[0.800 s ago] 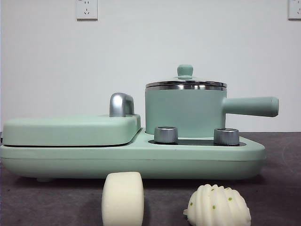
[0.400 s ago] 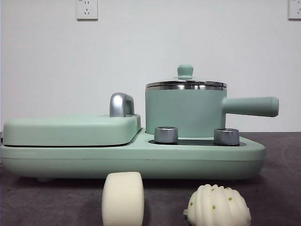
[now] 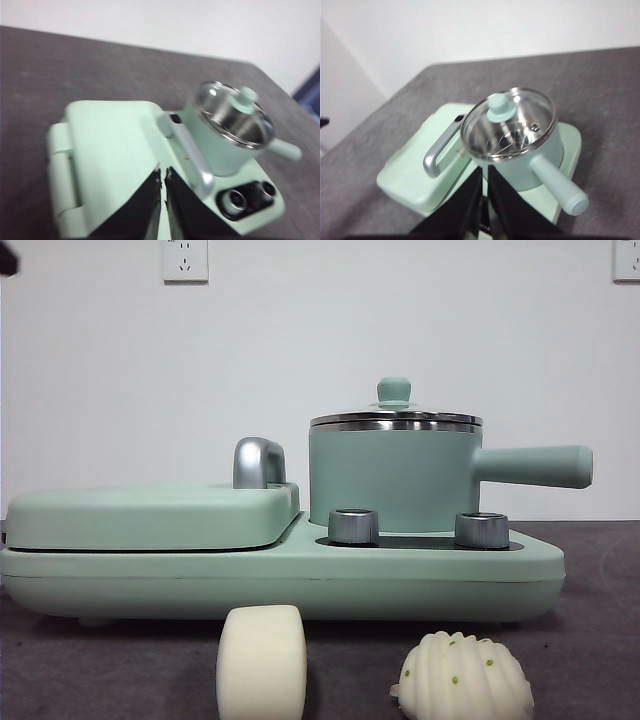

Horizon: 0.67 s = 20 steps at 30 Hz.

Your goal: Put the buns in a small steamer

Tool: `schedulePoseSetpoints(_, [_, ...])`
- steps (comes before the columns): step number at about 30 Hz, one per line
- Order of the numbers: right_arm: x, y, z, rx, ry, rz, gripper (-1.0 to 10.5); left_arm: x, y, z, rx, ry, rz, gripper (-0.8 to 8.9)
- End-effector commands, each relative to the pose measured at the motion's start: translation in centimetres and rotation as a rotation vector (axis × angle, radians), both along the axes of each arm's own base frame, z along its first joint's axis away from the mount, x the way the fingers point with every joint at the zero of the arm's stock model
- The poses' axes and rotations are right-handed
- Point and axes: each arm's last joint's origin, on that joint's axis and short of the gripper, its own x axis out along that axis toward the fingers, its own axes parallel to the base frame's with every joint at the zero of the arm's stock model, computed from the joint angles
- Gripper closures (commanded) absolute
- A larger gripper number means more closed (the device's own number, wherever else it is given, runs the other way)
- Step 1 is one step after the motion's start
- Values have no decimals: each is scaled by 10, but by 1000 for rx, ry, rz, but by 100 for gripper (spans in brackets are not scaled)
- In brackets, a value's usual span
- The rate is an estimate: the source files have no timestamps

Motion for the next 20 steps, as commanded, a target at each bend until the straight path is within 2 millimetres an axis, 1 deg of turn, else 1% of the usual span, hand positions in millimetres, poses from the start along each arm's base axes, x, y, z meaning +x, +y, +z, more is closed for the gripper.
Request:
schedulePoseSetpoints(1, [5,1,13,-59,-30,48,932,11,-6,17,34,-8,-85,798])
schedulePoseSetpoints(6, [10,2,21,-57,-30,65,932,29,-15,30,25,23,-152,795])
schedulePoseSetpoints(9, [9,2,20,-58,-20,62,932,35,-18,29,26,29,-160,793])
schedulePoseSetpoints(14, [9,1,17,-62,6,54,919,40,-19,26,29,48,-160,773])
schedulePoseSetpoints(15, [9,1,17,-66,14,44,869,41,-19,25,29,51,-160,759])
schedulePoseSetpoints(17, [9,1,16,-72,23,28,719,42,-19,25,29,52,-160,669])
schedulePoseSetpoints(19, [8,0,15,-78,34,13,526,42,-19,25,29,51,-160,529])
schedulePoseSetpoints(20, [8,0,15,-78,35,14,463,43,-20,25,29,50,-160,471])
